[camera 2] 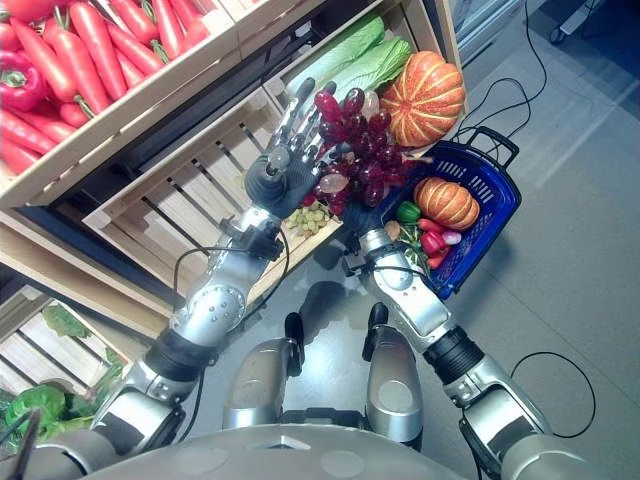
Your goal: Pick up fruits and vegetables into the basket
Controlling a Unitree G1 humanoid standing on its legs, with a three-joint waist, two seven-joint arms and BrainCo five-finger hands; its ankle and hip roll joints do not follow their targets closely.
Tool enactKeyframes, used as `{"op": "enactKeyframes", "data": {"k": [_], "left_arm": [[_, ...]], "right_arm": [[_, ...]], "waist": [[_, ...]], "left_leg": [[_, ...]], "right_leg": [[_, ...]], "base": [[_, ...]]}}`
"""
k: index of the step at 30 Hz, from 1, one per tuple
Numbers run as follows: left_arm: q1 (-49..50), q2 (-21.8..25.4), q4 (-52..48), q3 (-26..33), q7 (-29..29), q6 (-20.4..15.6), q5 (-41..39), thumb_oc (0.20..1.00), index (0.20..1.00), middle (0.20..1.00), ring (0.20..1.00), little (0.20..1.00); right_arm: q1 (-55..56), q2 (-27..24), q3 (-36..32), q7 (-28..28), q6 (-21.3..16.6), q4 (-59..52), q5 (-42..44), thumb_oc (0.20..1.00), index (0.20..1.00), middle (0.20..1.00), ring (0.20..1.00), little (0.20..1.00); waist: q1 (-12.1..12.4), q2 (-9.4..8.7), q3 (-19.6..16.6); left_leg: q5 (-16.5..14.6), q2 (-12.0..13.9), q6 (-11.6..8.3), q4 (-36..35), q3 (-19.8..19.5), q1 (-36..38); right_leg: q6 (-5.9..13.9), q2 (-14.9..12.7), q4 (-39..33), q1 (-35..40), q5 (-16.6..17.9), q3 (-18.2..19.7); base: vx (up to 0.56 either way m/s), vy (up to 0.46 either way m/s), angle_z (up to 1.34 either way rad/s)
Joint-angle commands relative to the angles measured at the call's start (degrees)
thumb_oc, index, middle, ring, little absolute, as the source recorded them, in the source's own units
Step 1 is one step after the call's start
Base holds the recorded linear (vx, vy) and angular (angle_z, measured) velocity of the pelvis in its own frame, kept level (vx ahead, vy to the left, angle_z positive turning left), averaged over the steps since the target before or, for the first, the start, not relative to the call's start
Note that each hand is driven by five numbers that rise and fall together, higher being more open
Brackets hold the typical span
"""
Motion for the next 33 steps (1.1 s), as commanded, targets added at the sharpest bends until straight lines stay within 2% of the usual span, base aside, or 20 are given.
{"op": "enactKeyframes", "data": {"k": [1,7,10,26,30,33], "left_arm": [[3.73,0.07,-5.5,0.67,1.37,-7.17,2.63,1.0,1.0,1.0,1.0,1.0],[4.24,1.8,-7.92,5.48,7.83,-19.26,13.76,1.0,1.0,1.0,1.0,1.0],[4.06,2.71,-8.88,7.96,11.94,-22.08,17.96,1.0,1.0,1.0,1.0,1.0],[4.53,2.88,-8.31,11.75,20.16,-22.98,22.85,1.0,1.0,1.0,1.0,1.0],[4.94,3.2,-7.55,12.44,20.77,-21.71,25.18,1.0,1.0,1.0,1.0,1.0],[5.89,3.94,-6.3,12.79,21.17,-19.4,27.46,1.0,1.0,1.0,1.0,1.0]], "right_arm": [[-4.65,3.1,-4.67,0.31,-9.19,-9.55,-2.23,0.2,0.2,0.2,0.2,0.2],[-2.63,2.37,-7.57,-1.06,-11.35,-10.43,-2.68,0.2,0.2,0.2,0.2,0.2],[-1.24,1.72,-9.46,-2.07,-12.84,-11.46,-2.99,0.2,0.2,0.2,0.2,0.2],[1.18,0.08,-15.26,-5.05,-16.4,-13.02,-2.8,0.2,0.2,0.2,0.2,0.2],[2.06,-0.22,-16.92,-5.89,-17.12,-12.78,-3.51,0.2,0.2,0.2,0.2,0.2],[3.37,-0.9,-18.64,-6.53,-17.1,-12.29,-4.06,0.2,0.2,0.2,0.2,0.2]], "waist": [[-0.03,-1.73,-1.01],[0.67,-2.12,-0.71],[0.85,-2.49,-0.52],[0.33,-3.04,0.0],[0.1,-2.99,0.29],[-0.19,-2.83,0.5]], "left_leg": [[-2.94,-1.47,4.19,2.43,2.08,-0.87],[-3.24,-1.35,4.02,2.94,1.65,-1.25],[-3.46,-1.31,3.99,3.56,1.45,-1.69],[-3.88,-1.05,3.82,4.59,1.28,-2.19],[-3.93,-0.88,3.76,4.94,1.49,-2.45],[-3.87,-0.72,3.79,5.1,1.75,-2.72]], "right_leg": [[3.5,-2.47,-2.74,4.74,-0.82,0.29],[3.41,-2.44,-2.32,4.73,-1.16,-0.08],[3.42,-2.4,-1.87,4.54,-1.25,-0.14],[3.5,-2.2,-0.96,4.02,-1.48,0.27],[3.41,-2.11,-0.45,3.69,-1.63,0.33],[3.41,-1.99,0.12,3.12,-1.72,0.4]], "base": [[0.01,-0.036,0.01],[0.01,-0.035,0.03],[0.01,-0.047,0.06],[0.0,-0.011,0.02],[0.0,0.0,0.0],[0.0,0.0,0.0]]}}
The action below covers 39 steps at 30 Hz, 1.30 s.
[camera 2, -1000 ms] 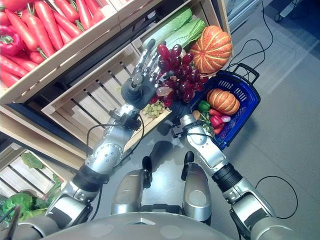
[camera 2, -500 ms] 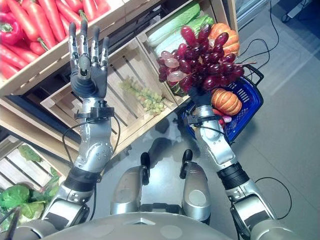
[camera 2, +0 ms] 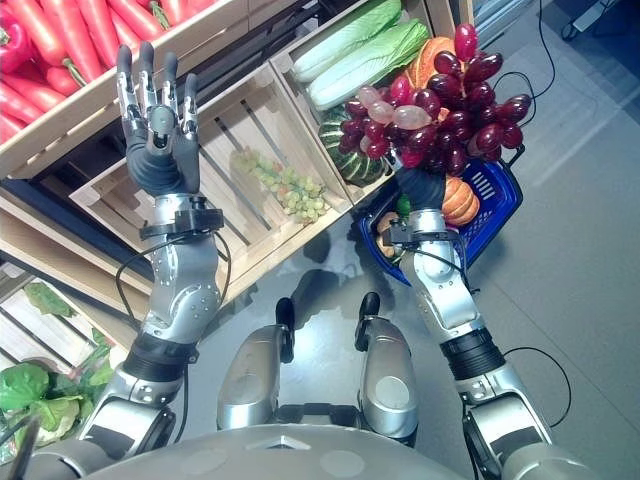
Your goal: Pick up fruits and vegetables into the basket
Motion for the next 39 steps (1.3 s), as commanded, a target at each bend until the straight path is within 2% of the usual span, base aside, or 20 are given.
{"op": "enactKeyframes", "data": {"k": [1,3,5,8,12,15,19,20,26,29,33,36,39], "left_arm": [[3.42,2.11,-5.66,1.64,0.15,0.9,5.38,1.0,1.0,1.0,1.0,1.0],[4.12,2.56,-4.74,2.07,-0.23,2.08,6.15,1.0,1.0,1.0,1.0,1.0],[6.4,4.37,-1.65,3.37,-0.98,6.01,8.49,1.0,1.0,1.0,1.0,1.0],[8.02,5.73,0.6,4.28,-1.06,8.49,10.19,1.0,1.0,1.0,1.0,1.0],[11.48,8.25,5.87,6.25,-5.15,13.43,11.5,1.0,1.0,1.0,1.0,1.0],[13.48,9.41,9.11,6.69,-7.78,15.14,11.67,1.0,1.0,1.0,1.0,1.0],[15.47,10.21,12.47,6.83,-9.28,16.05,9.14,1.0,1.0,1.0,1.0,1.0],[16.05,10.0,14.11,6.71,-10.0,16.03,7.99,1.0,1.0,1.0,1.0,1.0],[16.12,9.7,20.74,5.48,-8.89,16.6,6.84,1.0,1.0,1.0,1.0,1.0],[15.72,10.24,22.5,5.16,-7.27,15.27,9.17,1.0,1.0,1.0,1.0,1.0],[15.78,10.71,23.55,5.33,-8.09,14.72,6.99,1.0,1.0,1.0,1.0,1.0],[16.21,11.68,22.71,5.91,-9.43,12.96,6.32,1.0,1.0,1.0,1.0,1.0],[15.72,12.65,21.6,6.17,-9.66,13.2,5.42,1.0,1.0,1.0,1.0,1.0]], "right_arm": [[0.32,-0.86,-3.46,-1.3,-5.91,-9.17,-2.56,0.2,0.2,0.2,0.2,0.2],[1.32,-1.23,-4.61,-1.13,-6.04,-8.67,-2.19,0.2,0.2,0.2,0.2,0.2],[3.85,-2.36,-7.71,0.07,-6.3,-6.24,-0.93,0.2,0.2,0.2,0.2,0.2],[5.42,-2.83,-9.76,1.22,-6.32,-4.39,0.56,0.2,0.2,0.2,0.2,0.2],[7.02,-3.18,-13.74,4.3,-6.08,0.18,3.04,0.2,0.2,0.2,0.2,0.2],[6.93,-3.92,-15.4,5.97,-5.07,2.76,5.25,0.2,0.2,0.2,0.2,0.2],[6.09,-5.5,-16.74,7.31,-2.82,6.45,9.14,0.2,0.2,0.2,0.2,0.2],[5.92,-5.82,-16.95,8.02,-2.86,8.38,10.5,0.2,0.2,0.2,0.2,0.2],[2.5,-8.51,-17.58,9.34,0.07,15.08,15.33,0.2,0.2,0.2,0.2,0.2],[-0.41,-10.82,-17.97,9.78,3.66,17.36,15.23,0.2,0.2,0.2,0.2,0.2],[-2.98,-13.55,-18.18,10.26,6.59,20.36,16.33,0.2,0.2,0.2,0.2,0.2],[-6.46,-17.0,-18.99,11.87,10.55,25.11,17.09,0.2,0.2,0.2,0.2,0.2],[-10.22,-20.0,-18.66,12.0,14.02,30.06,17.12,0.2,0.2,0.2,0.2,0.2]], "waist": [[-1.59,-0.4,-2.61],[-1.72,-0.21,-2.23],[-2.17,0.28,-1.36],[-2.5,0.81,-0.55],[-3.37,2.26,1.62],[-3.72,3.24,1.87],[-3.73,4.4,1.87],[-3.62,4.75,1.87],[-3.13,6.69,1.87],[-2.82,7.97,1.87],[-2.24,9.04,1.87],[-1.14,10.34,1.87],[-0.13,11.02,1.87]], "left_leg": [[-3.8,-0.66,3.79,4.08,3.3,-1.12],[-4.19,-0.51,3.74,4.59,3.42,-1.31],[-4.05,-0.21,3.75,5.15,3.92,-2.39],[-3.84,0.01,3.7,5.81,4.16,-3.62],[-3.12,0.33,3.61,7.08,4.62,-6.44],[-2.52,0.33,3.61,7.43,4.88,-9.1],[-1.9,0.16,3.76,8.08,5.43,-13.43],[-3.28,-0.02,3.34,8.75,4.95,-13.92],[-2.29,-0.81,3.21,9.88,5.07,-19.99],[-1.94,-1.02,3.02,10.71,5.15,-23.16],[-1.49,-1.07,2.74,11.29,5.1,-25.8],[-1.1,-1.22,2.64,11.77,4.84,-28.95],[-1.04,-1.32,2.79,12.7,4.36,-31.63]], "right_leg": [[3.38,-1.68,-0.16,3.25,-1.71,1.73],[3.4,-1.65,0.55,2.92,-2.17,1.79],[3.33,-1.53,1.81,1.38,-2.47,1.71],[3.14,-1.4,3.02,-0.18,-2.69,1.65],[2.62,-1.19,5.53,-3.61,-3.1,1.42],[2.36,-1.01,7.1,-6.88,-3.33,1.28],[1.99,-1.03,9.71,-12.16,-3.92,1.22],[2.43,-1.03,11.28,-13.03,-5.62,1.58],[1.7,-1.47,16.0,-20.3,-7.17,1.39],[1.19,-1.69,18.42,-24.04,-8.09,1.34],[0.82,-1.9,20.4,-26.96,-8.76,1.23],[0.42,-2.25,22.68,-30.49,-9.55,1.0],[0.24,-2.62,24.45,-33.35,-9.83,0.83]], "base": [[0.0,0.0,0.0],[0.0,0.0,0.0],[-0.05,-0.038,0.0],[-0.08,-0.024,-0.01],[-0.1,-0.014,-0.03],[-0.08,-0.016,-0.08],[-0.05,-0.019,-0.12],[0.02,-0.026,-0.04],[-0.03,-0.034,-0.02],[-0.04,-0.039,0.05],[-0.03,-0.055,0.1],[-0.03,-0.082,0.08],[-0.02,-0.093,0.09]]}}
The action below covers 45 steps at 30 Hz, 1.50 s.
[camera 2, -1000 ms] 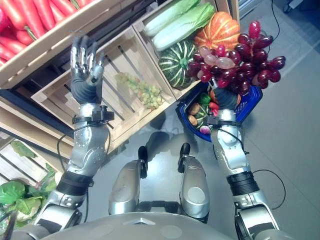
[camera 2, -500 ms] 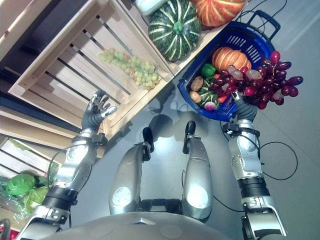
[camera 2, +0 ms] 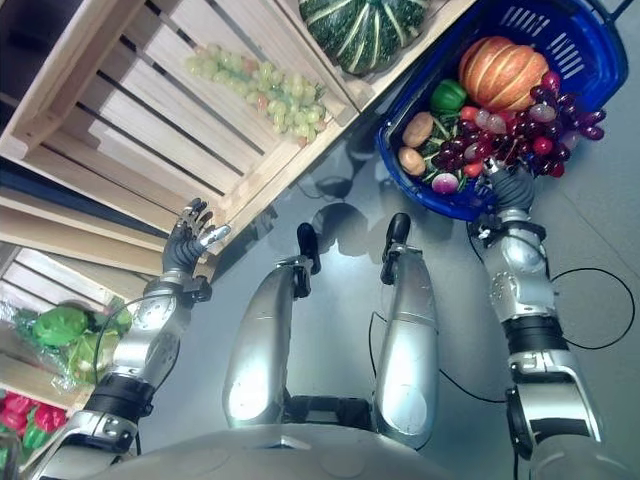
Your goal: Pick up fruits and vegetables into the basket
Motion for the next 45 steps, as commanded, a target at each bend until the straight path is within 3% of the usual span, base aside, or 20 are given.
{"op": "enactKeyframes", "data": {"k": [1,11,19,22,24,25,26,33,36,39,40,45], "left_arm": [[1.3,2.5,-3.32,1.21,-0.55,-3.03,-2.56,1.0,1.0,1.0,1.0,1.0],[1.72,5.19,-6.67,0.32,0.42,-5.63,-3.0,1.0,1.0,1.0,1.0,1.0],[1.75,6.51,-8.82,0.85,0.21,-9.7,-2.14,1.0,1.0,1.0,1.0,1.0],[0.94,6.95,-9.34,0.92,0.85,-10.2,-0.64,1.0,1.0,1.0,1.0,1.0],[0.29,7.58,-9.42,0.6,-0.67,-8.72,1.05,1.0,1.0,1.0,1.0,1.0],[0.05,7.88,-9.51,0.34,-0.58,-9.15,1.86,1.0,1.0,1.0,1.0,1.0],[-0.17,8.11,-9.75,0.0,-0.17,-9.57,3.29,1.0,1.0,1.0,1.0,1.0],[-1.74,10.13,-10.39,-0.29,4.28,-13.24,9.78,1.0,1.0,1.0,1.0,1.0],[-3.4,12.43,-10.55,-0.7,17.31,-14.41,28.23,1.0,1.0,1.0,1.0,1.0],[-5.63,15.22,-11.19,-1.27,26.78,-11.29,42.63,1.0,1.0,1.0,1.0,1.0],[-6.97,16.75,-11.5,-1.82,31.79,-9.01,50.97,1.0,1.0,1.0,1.0,1.0],[-9.84,19.33,-12.94,-2.98,37.44,-0.69,64.53,1.0,1.0,1.0,1.0,1.0]], "right_arm": [[-3.09,-6.7,-3.03,1.17,2.37,3.09,2.61,0.2,0.2,0.2,0.2,0.2],[-10.66,-12.71,-3.05,3.19,9.54,15.86,13.17,0.2,0.2,0.2,0.2,0.2],[-11.67,-11.7,-2.82,4.66,12.38,21.02,18.89,0.2,0.2,0.2,0.2,0.2],[-12.0,-10.77,-2.74,4.43,12.82,22.91,20.59,0.2,0.2,0.2,0.2,0.2],[-12.08,-10.39,-2.86,3.26,13.07,24.37,20.46,0.2,0.2,0.2,0.2,0.2],[-12.03,-10.29,-2.98,1.18,12.86,24.98,20.76,0.633,0.633,0.633,0.633,0.633],[-12.12,-10.19,-3.06,0.71,12.79,25.24,21.61,1.0,1.0,1.0,1.0,1.0],[-11.41,-8.95,-3.2,1.11,10.75,26.77,18.72,1.0,1.0,1.0,1.0,1.0],[-9.7,-7.55,-1.7,-1.92,9.02,26.19,11.51,1.0,1.0,1.0,1.0,1.0],[-8.02,-6.44,0.01,-6.84,7.19,24.79,5.48,1.0,1.0,1.0,1.0,1.0],[-6.48,-6.2,1.69,-14.96,6.73,22.77,-2.16,1.0,1.0,1.0,1.0,1.0],[0.13,-4.68,4.67,-27.46,7.32,12.58,-16.3,1.0,1.0,1.0,1.0,1.0]], "waist": [[0.19,4.67,-3.21],[2.45,7.22,-3.21],[3.22,8.15,-3.21],[3.47,8.16,-3.21],[3.56,8.13,-3.21],[3.51,8.12,-3.21],[3.52,8.14,-3.21],[3.25,7.84,-3.21],[2.82,7.19,-3.21],[2.2,6.37,-3.21],[1.53,5.85,-3.21],[-1.33,4.7,-3.21]], "left_leg": [[-1.41,-1.42,3.62,0.29,2.46,-3.2],[-1.12,-1.9,4.11,2.72,0.34,-12.09],[-1.89,-2.58,4.75,6.08,-1.39,-17.7],[-1.94,-2.82,4.97,6.4,-1.77,-18.7],[-2.09,-2.95,5.09,6.92,-2.09,-19.36],[-2.09,-2.96,5.1,7.13,-2.16,-19.58],[-2.1,-2.95,5.14,7.25,-2.18,-19.7],[-2.07,-2.97,5.03,6.72,-2.27,-17.91],[-1.61,-2.92,4.79,5.2,-1.91,-15.79],[-1.37,-2.68,4.57,3.83,-1.44,-13.29],[-1.27,-2.51,4.36,3.08,-0.98,-11.82],[-1.25,-2.17,3.8,1.25,0.4,-7.87]], "right_leg": [[3.76,0.34,6.31,-1.08,-5.85,-1.98],[2.97,-0.61,11.36,-10.66,-6.8,-1.68],[2.31,-0.58,15.18,-15.92,-7.75,-0.67],[2.34,-0.42,15.28,-16.61,-7.66,-0.76],[2.42,-0.35,15.51,-17.12,-7.5,-0.79],[2.49,-0.28,15.53,-17.26,-7.32,-0.77],[2.54,-0.17,15.46,-17.31,-7.17,-0.77],[2.77,0.36,14.04,-15.23,-6.74,-0.92],[2.95,1.02,11.86,-13.03,-6.06,-1.11],[3.16,1.65,9.91,-10.52,-5.56,-1.19],[3.43,1.98,8.6,-9.05,-5.2,-1.11],[4.05,3.16,5.67,-5.58,-4.51,0.01]], "base": [[-0.03,-0.098,0.1],[-0.01,-0.099,0.11],[0.01,-0.067,0.09],[-0.01,-0.066,0.05],[-0.02,-0.054,0.04],[-0.02,-0.038,0.04],[-0.02,-0.024,0.04],[-0.01,0.001,0.01],[-0.04,0.04,0.0],[-0.04,0.075,-0.06],[-0.04,0.115,-0.09],[-0.01,0.155,-0.16]]}}
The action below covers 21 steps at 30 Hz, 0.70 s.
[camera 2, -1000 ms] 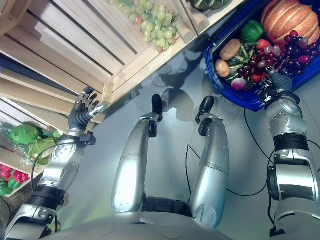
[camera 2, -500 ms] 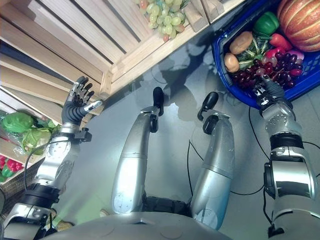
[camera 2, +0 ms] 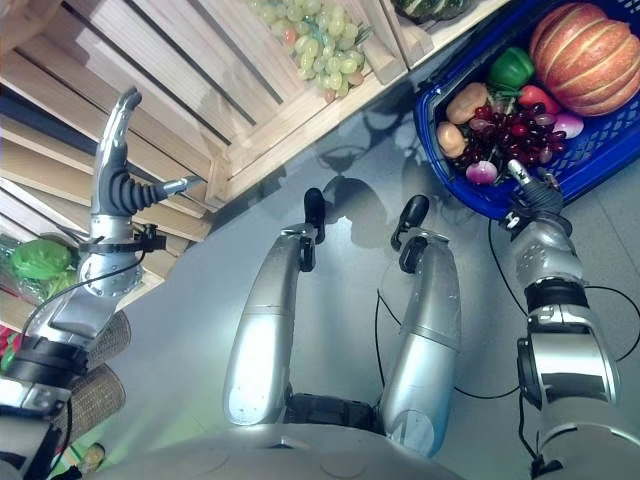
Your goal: Pick up fruits and vegetables into the basket
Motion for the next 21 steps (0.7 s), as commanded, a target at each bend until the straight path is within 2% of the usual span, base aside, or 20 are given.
{"op": "enactKeyframes", "data": {"k": [1,5,8,10,16,21], "left_arm": [[0.15,-0.65,-2.52,-1.18,5.4,5.31,10.97,1.0,1.0,1.0,1.0,1.0],[0.44,0.34,-2.2,-0.6,6.76,9.81,18.5,1.0,1.0,1.0,1.0,1.0],[1.13,1.87,-1.69,0.62,7.6,12.42,24.22,1.0,1.0,1.0,1.0,1.0],[1.58,2.78,-0.57,1.34,7.14,13.34,23.86,1.0,1.0,1.0,1.0,1.0],[3.14,5.02,4.03,0.81,6.6,17.3,25.31,1.0,1.0,1.0,1.0,1.0],[4.02,4.74,9.57,-2.65,3.97,20.0,21.94,1.0,1.0,1.0,1.0,1.0]], "right_arm": [[7.39,-1.48,0.86,-10.82,-1.17,-5.98,-11.17,1.0,1.0,1.0,1.0,1.0],[15.61,0.86,1.03,-12.9,-3.14,-16.84,-21.74,1.0,1.0,1.0,1.0,1.0],[20.84,1.52,0.18,-10.88,-5.24,-24.17,-27.81,1.0,1.0,1.0,1.0,1.0],[23.48,1.4,-0.77,-8.3,-7.23,-27.8,-29.7,1.0,1.0,1.0,1.0,1.0],[29.73,0.8,-4.79,-2.7,-14.42,-36.42,-29.75,1.0,1.0,1.0,1.0,1.0],[33.04,-0.33,-7.74,0.24,-17.04,-40.56,-27.59,1.0,1.0,1.0,1.0,1.0]], "waist": [[-5.62,4.14,-3.03],[-8.59,3.04,-3.03],[-10.93,2.3,-3.03],[-12.29,1.89,-3.03],[-15.71,0.77,-3.03],[-17.79,0.33,-3.03]], "left_leg": [[-0.51,-1.85,4.12,-6.53,3.74,4.69],[-0.52,-1.36,3.14,-8.42,5.53,9.16],[1.09,-0.56,2.96,-10.33,7.42,11.84],[1.16,-0.13,2.75,-11.23,8.32,14.23],[-0.99,0.54,1.95,-11.23,10.03,19.97],[-2.26,1.14,1.97,-9.74,11.23,22.1]], "right_leg": [[4.88,4.09,-1.43,4.83,-2.82,0.97],[5.92,4.83,-4.82,9.17,-2.33,2.27],[6.23,5.1,-8.09,11.53,-0.12,3.07],[6.66,4.95,-9.73,13.58,0.37,3.85],[7.98,4.83,-11.83,18.76,-0.12,6.33],[8.31,4.37,-12.37,20.81,-0.02,7.51]], "base": [[0.01,0.209,-0.22],[0.01,0.214,-0.31],[-0.05,0.187,-0.32],[0.04,0.2,-0.26],[0.08,0.161,-0.3],[0.05,0.106,-0.15]]}}
